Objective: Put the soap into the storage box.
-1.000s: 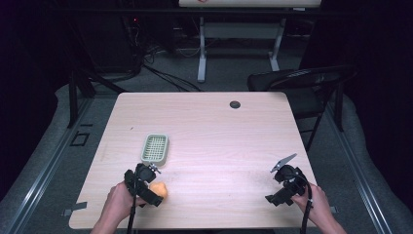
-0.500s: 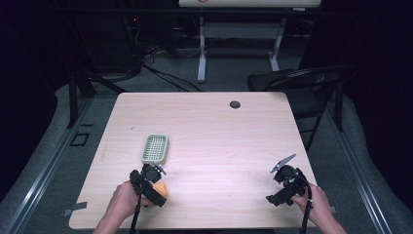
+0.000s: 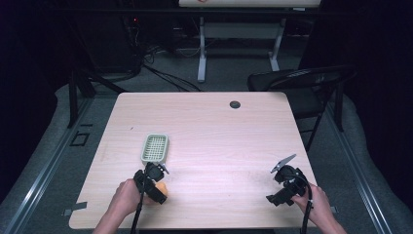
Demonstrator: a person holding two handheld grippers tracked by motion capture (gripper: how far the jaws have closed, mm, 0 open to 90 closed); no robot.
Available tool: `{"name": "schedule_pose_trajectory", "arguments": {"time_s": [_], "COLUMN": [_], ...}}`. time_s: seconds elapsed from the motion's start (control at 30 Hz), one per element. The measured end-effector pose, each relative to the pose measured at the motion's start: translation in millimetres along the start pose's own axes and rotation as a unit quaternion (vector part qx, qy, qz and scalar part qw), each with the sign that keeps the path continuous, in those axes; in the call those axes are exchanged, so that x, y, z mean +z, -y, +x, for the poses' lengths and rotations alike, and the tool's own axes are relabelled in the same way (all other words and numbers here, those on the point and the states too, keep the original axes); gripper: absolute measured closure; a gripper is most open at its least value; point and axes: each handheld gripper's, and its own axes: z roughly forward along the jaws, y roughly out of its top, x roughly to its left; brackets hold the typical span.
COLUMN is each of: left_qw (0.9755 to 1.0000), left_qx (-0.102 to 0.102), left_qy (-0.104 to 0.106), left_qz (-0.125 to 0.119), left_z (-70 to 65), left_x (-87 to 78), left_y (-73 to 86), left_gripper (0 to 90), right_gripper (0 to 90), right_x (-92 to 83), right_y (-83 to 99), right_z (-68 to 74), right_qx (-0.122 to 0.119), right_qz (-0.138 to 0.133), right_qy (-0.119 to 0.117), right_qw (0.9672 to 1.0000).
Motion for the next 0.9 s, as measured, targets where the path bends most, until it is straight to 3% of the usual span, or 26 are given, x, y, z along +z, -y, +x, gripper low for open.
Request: {"name": "schedule_pose_trajectory", "arguments": {"time_s": [0.3, 0.73, 0.9], "left_qw": [0.9997, 0.9995, 0.9992], "left_qx": [0.011, 0.014, 0.017], "left_qy": [0.017, 0.019, 0.034], "left_qz": [0.014, 0.02, 0.01], "left_z": [0.5, 0.9, 1.6], "left_x": [4.7, 3.0, -1.8], "left_y": [1.7, 3.0, 5.0], "left_gripper": [26.0, 27.0, 27.1], "right_gripper": [5.5, 5.7, 5.8], "right_x": [-1.2, -2.2, -3.0], "right_y": [-1.1, 0.2, 0.3], "right_z": [1.8, 1.5, 1.4], "right_qx": [-0.002, -0.003, -0.007], "right_qz": [-0.007, -0.01, -0.005], "right_qy": [0.008, 0.01, 0.011], "right_qw": [0.9999, 0.9999, 0.9999]}}
